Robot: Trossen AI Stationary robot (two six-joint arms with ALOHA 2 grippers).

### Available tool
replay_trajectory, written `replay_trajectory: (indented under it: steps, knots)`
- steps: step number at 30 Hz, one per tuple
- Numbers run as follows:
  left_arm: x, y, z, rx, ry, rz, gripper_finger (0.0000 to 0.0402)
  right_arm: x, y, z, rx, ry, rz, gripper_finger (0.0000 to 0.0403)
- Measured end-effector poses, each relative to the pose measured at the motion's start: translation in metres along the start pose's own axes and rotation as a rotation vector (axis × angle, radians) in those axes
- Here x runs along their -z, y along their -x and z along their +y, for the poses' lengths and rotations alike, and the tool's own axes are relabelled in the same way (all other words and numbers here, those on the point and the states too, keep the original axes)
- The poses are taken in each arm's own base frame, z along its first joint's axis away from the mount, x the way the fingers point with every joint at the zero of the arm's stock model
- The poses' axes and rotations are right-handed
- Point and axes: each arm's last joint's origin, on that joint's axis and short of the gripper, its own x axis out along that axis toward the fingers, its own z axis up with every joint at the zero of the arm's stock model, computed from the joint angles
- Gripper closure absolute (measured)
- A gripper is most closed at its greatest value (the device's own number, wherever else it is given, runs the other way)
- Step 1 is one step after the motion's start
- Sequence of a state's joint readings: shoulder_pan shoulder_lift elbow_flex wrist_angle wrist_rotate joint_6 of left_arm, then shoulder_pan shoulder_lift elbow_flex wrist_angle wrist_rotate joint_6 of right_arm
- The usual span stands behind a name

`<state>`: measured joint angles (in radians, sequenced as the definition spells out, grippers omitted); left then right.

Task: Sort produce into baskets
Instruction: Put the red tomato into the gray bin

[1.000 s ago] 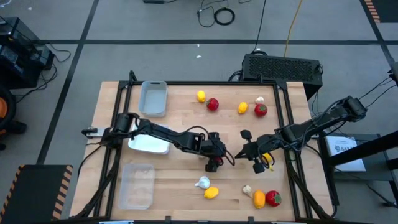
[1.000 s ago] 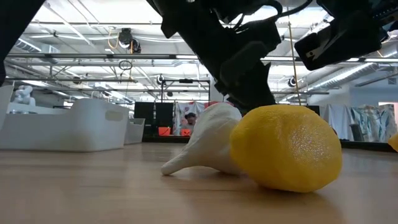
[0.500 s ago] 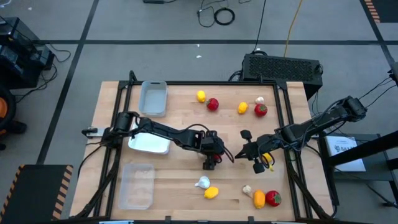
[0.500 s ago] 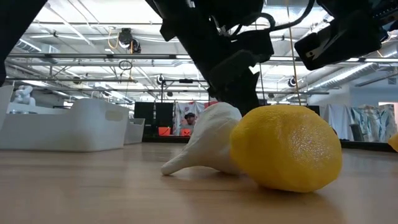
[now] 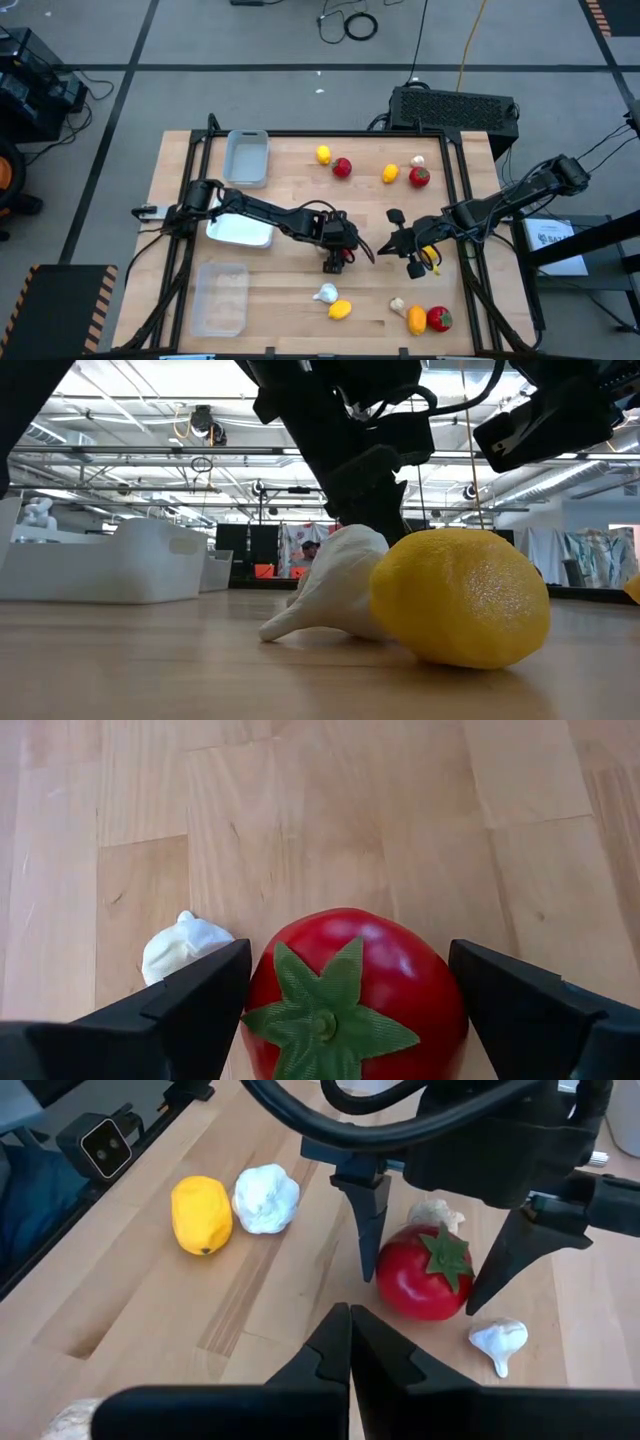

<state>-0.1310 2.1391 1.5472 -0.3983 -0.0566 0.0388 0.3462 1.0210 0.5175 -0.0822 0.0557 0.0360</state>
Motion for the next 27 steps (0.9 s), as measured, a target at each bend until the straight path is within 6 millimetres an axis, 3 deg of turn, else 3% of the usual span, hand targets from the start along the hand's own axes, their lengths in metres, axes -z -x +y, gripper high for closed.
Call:
replay_trajectory:
  steps: [10,22,27]
  knots:
    - [0.004,-0.001,0.002,-0.013,-0.020,0.015,0.0059,0.000,0.000,0.000,0.000,0.000,-0.004,0.0402]
    - [0.005,-0.002,0.003,-0.027,-0.027,0.020,0.0103,0.000,0.000,0.000,0.000,-0.001,-0.003,0.0403]
    - [-0.006,0.023,0.005,-0.040,-0.069,0.010,0.0105,0.000,0.000,0.000,0.000,-0.004,-0.001,0.0403]
